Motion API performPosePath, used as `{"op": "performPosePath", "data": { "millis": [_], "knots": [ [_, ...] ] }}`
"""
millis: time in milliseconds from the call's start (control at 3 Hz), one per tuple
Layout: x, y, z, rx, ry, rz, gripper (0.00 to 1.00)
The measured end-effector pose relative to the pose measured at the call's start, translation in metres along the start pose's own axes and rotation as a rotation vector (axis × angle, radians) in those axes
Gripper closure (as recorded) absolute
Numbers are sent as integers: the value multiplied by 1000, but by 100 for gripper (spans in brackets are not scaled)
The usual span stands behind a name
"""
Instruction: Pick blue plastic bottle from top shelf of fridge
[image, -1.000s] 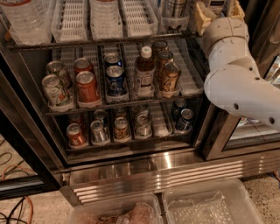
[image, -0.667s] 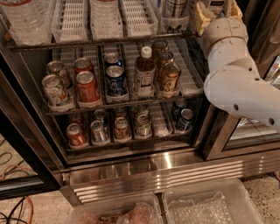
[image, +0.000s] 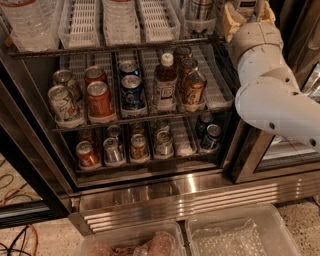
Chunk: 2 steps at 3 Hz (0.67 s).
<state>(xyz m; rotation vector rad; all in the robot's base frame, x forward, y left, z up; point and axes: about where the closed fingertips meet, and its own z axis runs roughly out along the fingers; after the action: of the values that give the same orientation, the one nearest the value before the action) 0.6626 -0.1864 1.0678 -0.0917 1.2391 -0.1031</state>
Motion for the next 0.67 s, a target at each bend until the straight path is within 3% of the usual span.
{"op": "performPosePath", "data": {
  "millis": [333, 667],
  "knots": [
    [0, 1, -1, -8, -3, 0, 100],
    [0, 1, -1, -8, -3, 0, 81]
  ]
}}
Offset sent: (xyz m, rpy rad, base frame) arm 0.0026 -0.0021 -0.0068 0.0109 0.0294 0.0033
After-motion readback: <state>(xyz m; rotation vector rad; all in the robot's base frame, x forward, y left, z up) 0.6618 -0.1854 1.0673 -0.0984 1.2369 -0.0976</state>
